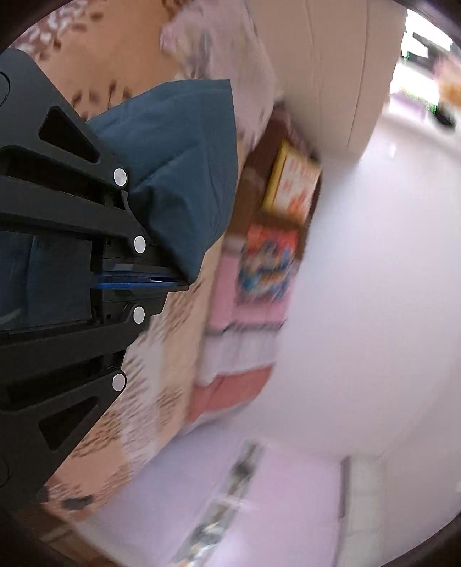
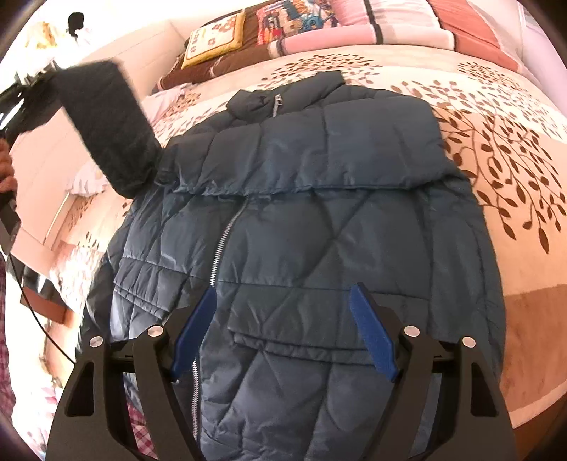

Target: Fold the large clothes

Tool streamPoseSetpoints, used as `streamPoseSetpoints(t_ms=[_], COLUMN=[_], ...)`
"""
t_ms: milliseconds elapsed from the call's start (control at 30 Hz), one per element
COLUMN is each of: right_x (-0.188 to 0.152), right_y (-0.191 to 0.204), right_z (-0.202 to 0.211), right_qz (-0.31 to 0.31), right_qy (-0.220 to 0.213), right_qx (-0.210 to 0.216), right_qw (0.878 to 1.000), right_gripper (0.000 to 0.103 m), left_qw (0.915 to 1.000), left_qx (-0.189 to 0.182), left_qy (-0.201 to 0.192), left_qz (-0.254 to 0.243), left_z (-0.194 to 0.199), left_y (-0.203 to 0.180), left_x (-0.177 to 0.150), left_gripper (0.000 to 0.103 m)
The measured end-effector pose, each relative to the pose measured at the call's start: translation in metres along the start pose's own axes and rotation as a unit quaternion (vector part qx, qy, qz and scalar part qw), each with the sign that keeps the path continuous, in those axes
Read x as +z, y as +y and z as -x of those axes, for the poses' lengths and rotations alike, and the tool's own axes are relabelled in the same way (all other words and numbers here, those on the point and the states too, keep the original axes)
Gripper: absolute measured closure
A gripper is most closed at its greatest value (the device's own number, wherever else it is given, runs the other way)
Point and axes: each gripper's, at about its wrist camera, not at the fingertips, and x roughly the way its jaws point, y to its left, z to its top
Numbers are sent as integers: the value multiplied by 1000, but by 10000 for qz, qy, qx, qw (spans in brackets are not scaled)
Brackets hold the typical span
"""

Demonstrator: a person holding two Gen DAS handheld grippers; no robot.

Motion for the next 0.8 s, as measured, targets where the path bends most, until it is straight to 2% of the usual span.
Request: streamPoseSetpoints(t_ms=[100, 200, 300, 400, 433, 467, 500, 533, 567, 667, 800], right_x=[-2, -4, -3, -3, -3, -3, -4, -4, -4, -1, 21], right_y=[-15, -27, -39, -53, -55, -58, -61, -61, -61, -55, -25], right_z=[5, 9, 15, 19, 19, 18, 17, 16, 16, 14, 4], right_qz=[-166, -267, -315, -433, -471, -529, -587, -625, -649, -594, -252], right_qy=[-51, -94, -163, -203, -195, -178, -161, -149, -139, -124, -121], right_qx=[22, 2, -61, -93, -97, -100, -86, -77, -71, -100, -30], right_qw=[9998, 9996, 9994, 9988, 9987, 9984, 9981, 9979, 9978, 9981, 9996], right_gripper=[27, 27, 27, 27, 27, 27, 27, 27, 27, 27, 27], left_qw=[9978, 9928, 9825, 9717, 9684, 9634, 9575, 9536, 9539, 9549, 9671], left_qx=[-290, -340, -281, -203, -186, -208, -260, -261, -248, -367, -311], left_qy=[574, 1112, 1799, 2335, 2479, 2672, 2872, 2991, 2982, 2939, 2513], left_qz=[-154, -295, -396, -282, -207, -65, 95, 208, 238, 227, 234], left_z=[-44, -84, -124, -140, -142, -143, -141, -135, -130, -105, -53], left_y=[-42, -68, -86, -80, -79, -76, -72, -68, -67, -60, -42], left_x=[-32, -69, -117, -154, -160, -169, -175, -179, -184, -186, -182], left_gripper=[102, 102, 102, 98, 91, 73, 61, 42, 39, 37, 34])
